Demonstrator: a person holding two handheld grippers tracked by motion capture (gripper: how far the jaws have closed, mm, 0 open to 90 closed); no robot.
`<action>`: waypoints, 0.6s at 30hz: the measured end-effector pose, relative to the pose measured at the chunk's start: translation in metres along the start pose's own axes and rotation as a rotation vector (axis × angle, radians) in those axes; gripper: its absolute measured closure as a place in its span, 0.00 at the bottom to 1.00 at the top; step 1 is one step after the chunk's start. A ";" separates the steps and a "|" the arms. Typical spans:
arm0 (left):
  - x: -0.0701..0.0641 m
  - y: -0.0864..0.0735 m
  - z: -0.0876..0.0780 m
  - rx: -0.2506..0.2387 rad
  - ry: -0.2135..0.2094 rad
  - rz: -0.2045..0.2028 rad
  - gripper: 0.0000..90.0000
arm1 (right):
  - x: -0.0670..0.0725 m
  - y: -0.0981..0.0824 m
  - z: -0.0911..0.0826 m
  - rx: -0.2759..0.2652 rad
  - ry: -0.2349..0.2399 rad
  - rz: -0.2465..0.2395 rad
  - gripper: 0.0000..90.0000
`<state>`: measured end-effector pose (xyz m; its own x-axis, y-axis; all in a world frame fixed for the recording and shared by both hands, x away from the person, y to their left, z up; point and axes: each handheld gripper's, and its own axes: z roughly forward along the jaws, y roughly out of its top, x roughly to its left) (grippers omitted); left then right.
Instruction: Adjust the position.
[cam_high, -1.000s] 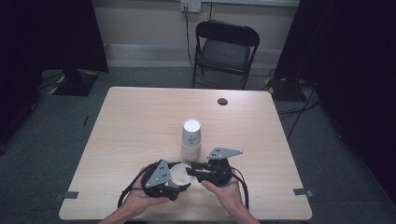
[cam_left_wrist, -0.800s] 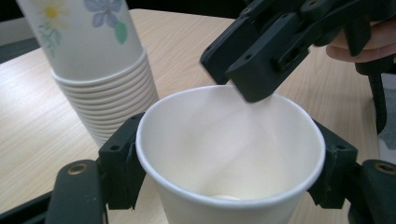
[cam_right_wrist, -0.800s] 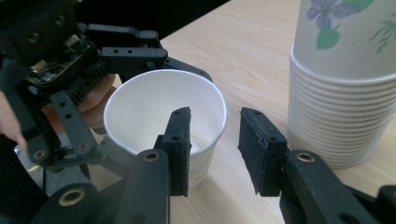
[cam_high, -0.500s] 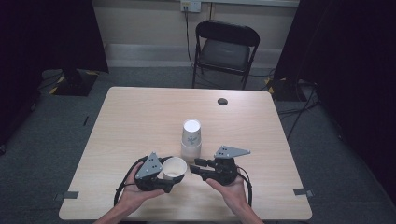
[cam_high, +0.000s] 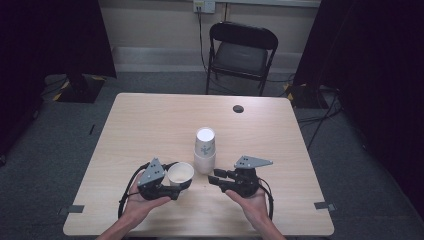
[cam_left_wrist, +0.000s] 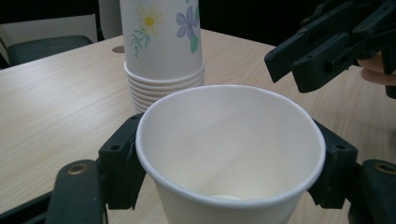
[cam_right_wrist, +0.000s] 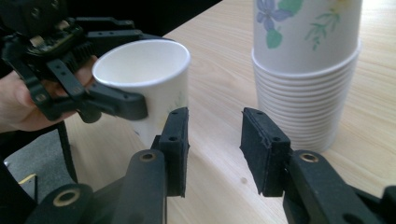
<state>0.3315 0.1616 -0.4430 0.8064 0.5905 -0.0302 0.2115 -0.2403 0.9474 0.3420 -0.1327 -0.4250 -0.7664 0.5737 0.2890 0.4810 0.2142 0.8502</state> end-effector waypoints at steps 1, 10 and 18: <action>0.001 0.000 -0.001 -0.008 0.010 -0.002 0.30 | -0.001 -0.001 -0.001 0.000 -0.006 -0.002 0.68; 0.018 0.003 -0.006 -0.062 0.082 -0.038 0.31 | -0.007 -0.005 -0.005 0.011 -0.057 0.002 0.60; 0.035 0.003 -0.012 -0.077 0.120 -0.044 0.32 | -0.010 -0.007 -0.009 0.014 -0.088 -0.005 0.55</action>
<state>0.3538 0.1907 -0.4371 0.7248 0.6879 -0.0386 0.1988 -0.1552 0.9677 0.3429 -0.1470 -0.4296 -0.7286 0.6399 0.2442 0.4835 0.2279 0.8452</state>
